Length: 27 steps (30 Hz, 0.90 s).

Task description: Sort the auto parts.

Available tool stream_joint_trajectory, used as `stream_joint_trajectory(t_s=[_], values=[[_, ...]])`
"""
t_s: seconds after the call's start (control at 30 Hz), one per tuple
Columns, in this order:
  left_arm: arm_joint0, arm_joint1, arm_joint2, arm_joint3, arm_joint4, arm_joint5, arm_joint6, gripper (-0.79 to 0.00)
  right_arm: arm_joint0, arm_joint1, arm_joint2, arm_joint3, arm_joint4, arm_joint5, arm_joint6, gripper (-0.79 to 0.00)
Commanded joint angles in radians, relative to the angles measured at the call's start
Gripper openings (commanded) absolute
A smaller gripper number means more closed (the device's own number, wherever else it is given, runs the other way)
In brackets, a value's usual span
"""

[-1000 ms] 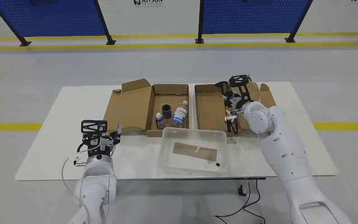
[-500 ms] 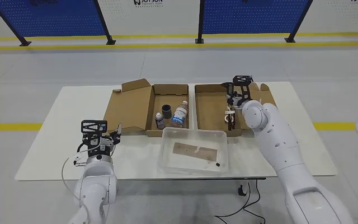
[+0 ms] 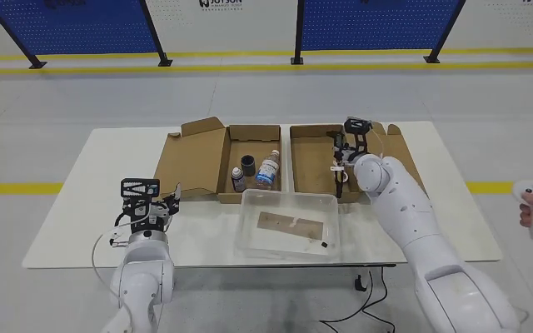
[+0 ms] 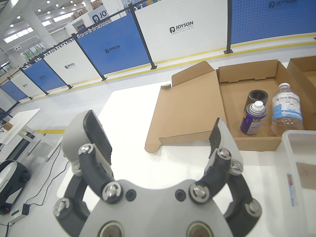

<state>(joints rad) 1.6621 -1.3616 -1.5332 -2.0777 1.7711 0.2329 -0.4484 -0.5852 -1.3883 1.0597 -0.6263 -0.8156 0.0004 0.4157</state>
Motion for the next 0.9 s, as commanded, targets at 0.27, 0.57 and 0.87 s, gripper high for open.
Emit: stream_joint_trajectory(t_s=[0.27, 0.57, 0.87], values=[[0.000, 0.000, 0.000, 0.000, 0.000, 0.000, 0.000, 0.000, 0.068, -0.011, 0.001, 0.083, 0.008, -0.035, -0.022, -0.785], [0.000, 0.000, 0.000, 0.000, 0.000, 0.000, 0.000, 0.000, 0.093, -0.035, -0.041, 0.159, -0.020, -0.061, -0.009, -0.785], [0.000, 0.000, 0.000, 0.000, 0.000, 0.000, 0.000, 0.000, 0.125, -0.055, -0.055, 0.231, -0.010, -0.082, -0.005, -0.622]])
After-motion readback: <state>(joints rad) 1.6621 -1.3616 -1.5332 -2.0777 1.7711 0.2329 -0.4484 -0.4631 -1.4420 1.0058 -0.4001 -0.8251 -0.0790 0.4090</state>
